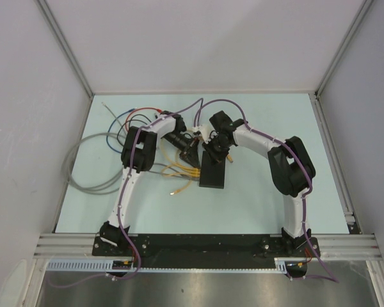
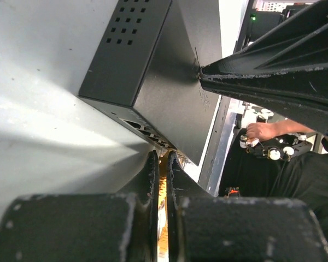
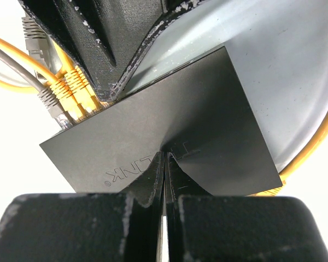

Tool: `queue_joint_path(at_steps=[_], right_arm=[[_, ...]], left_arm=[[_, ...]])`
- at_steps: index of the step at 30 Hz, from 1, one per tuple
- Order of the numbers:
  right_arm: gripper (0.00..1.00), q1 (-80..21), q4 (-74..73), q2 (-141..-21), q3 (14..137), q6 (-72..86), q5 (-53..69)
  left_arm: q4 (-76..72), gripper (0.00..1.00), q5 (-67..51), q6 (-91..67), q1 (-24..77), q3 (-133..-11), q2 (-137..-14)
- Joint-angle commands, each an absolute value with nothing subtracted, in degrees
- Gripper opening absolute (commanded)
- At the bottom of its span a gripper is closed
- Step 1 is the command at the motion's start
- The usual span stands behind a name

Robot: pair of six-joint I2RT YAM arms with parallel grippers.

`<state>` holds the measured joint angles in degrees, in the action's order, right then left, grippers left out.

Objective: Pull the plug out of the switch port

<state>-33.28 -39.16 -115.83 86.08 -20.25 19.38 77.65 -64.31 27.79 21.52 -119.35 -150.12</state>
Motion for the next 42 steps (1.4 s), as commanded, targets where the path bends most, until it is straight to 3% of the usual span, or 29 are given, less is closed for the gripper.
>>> queue_joint_path(at_steps=[1,11,22,30,42], right_arm=[[0.0,-33.5,-43.9,-121.1,81.9,-22.1,13.4],[0.0,-33.6,-43.9,-121.0,81.9,-22.4,13.0],[0.0,-33.6,-43.8,-120.9,81.7,-22.6,12.7],[0.0,-33.5,-43.7,-120.9,81.7,-22.7,12.7],[0.0,-33.6,-43.2,-120.8,81.7,-23.0,12.0]], left_arm=[[78.3,0.0,-62.4,33.2,22.2,-117.0,-150.6],[82.7,0.0,-58.8,35.1,20.8,-129.4,-154.9],[82.4,0.0,-57.2,40.9,20.0,-117.9,-149.4],[83.8,0.0,-54.0,38.0,16.5,-133.0,-153.2],[77.9,0.0,-60.4,36.0,9.1,-133.6,-140.0]])
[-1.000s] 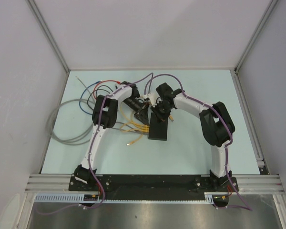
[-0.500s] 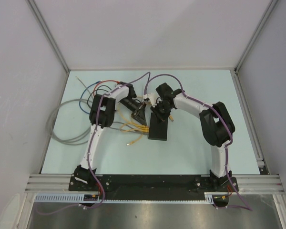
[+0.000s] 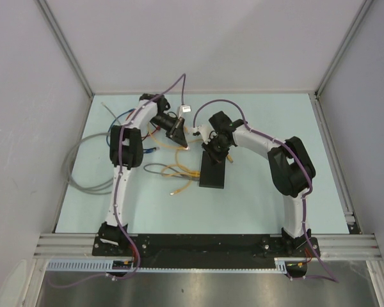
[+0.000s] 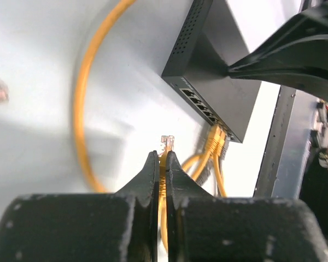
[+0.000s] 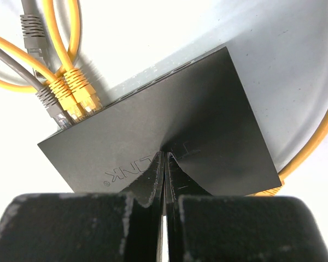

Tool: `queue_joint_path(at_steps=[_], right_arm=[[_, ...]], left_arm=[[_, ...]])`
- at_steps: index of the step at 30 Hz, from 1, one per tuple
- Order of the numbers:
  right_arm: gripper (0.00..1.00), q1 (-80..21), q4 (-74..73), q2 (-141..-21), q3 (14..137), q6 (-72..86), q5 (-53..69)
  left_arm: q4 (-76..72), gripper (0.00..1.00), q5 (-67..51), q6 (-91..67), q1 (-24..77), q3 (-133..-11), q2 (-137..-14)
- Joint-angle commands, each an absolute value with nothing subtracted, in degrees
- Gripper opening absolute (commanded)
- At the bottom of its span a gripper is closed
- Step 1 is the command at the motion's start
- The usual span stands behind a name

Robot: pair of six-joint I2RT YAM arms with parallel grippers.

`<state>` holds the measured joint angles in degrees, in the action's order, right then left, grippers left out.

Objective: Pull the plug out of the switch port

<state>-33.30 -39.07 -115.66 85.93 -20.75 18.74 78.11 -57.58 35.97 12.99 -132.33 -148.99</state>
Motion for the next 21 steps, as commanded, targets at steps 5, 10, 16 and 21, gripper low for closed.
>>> queue_joint_path(at_steps=[5,10,16,21], right_arm=[[0.0,-33.6,-42.8,-121.1,81.7,-23.1,11.9],[0.0,-33.7,-42.8,-121.2,81.7,-23.0,11.8],[0.0,-33.9,-42.9,-120.5,81.7,-23.7,10.9],[0.0,-33.7,-43.2,-118.0,83.4,-24.3,8.7]], left_arm=[[73.2,0.0,-55.4,31.8,2.9,-134.2,-139.6],[70.6,0.4,-51.0,28.7,0.2,-134.2,-140.5],[67.2,0.62,-54.7,25.2,1.3,-132.5,-133.7],[58.9,0.64,-58.9,23.3,6.2,-120.7,-123.5]])
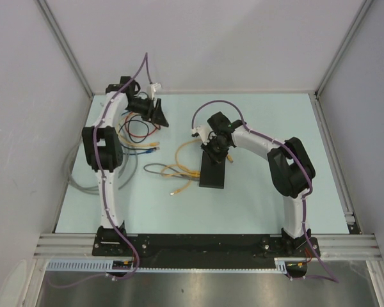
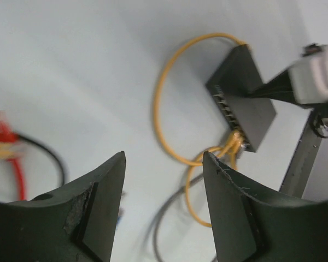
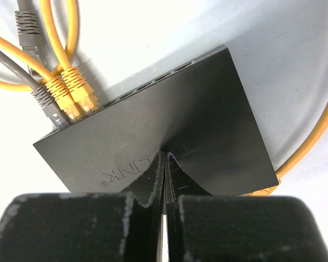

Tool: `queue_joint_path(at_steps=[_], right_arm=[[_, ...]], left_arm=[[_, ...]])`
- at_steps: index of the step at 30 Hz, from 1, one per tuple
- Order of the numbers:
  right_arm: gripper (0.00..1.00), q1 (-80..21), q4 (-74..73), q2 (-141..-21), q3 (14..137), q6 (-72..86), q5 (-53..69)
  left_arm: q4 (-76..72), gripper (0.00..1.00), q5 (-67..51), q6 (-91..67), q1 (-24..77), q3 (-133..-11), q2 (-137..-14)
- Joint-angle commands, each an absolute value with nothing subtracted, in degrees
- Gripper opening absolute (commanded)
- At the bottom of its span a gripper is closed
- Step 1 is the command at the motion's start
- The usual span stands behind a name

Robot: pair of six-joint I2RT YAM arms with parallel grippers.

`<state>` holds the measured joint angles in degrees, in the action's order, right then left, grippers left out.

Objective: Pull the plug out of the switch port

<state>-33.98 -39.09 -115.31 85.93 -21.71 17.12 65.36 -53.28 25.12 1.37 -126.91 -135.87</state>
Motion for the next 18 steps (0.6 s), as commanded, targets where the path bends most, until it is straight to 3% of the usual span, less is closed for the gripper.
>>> queue_joint_path(at_steps=[1,10,12,18], right_arm=[[0.0,-33.3,-43.6,-117.3,83.8,-24.3,8.7],[0.0,-30.1,-50.5,-106.7,77.8,-28.8,14.8],[0.0,-29.8,-55.2,-105.7,77.6,-32.3,22.4],[0.0,-33.1,-62.9,-104.7,77.7,-39.3,30.2]], left_arm=[[58.9,0.64,-57.8,24.5,7.0,-117.2,-122.6],[53.7,0.6,-57.7,25.9,12.2,-98.2,-119.4],[53.1,0.59,-57.8,25.4,12.2,-97.6,-119.6],[52.1,0.58,-57.1,25.9,11.4,-96.9,-120.2]])
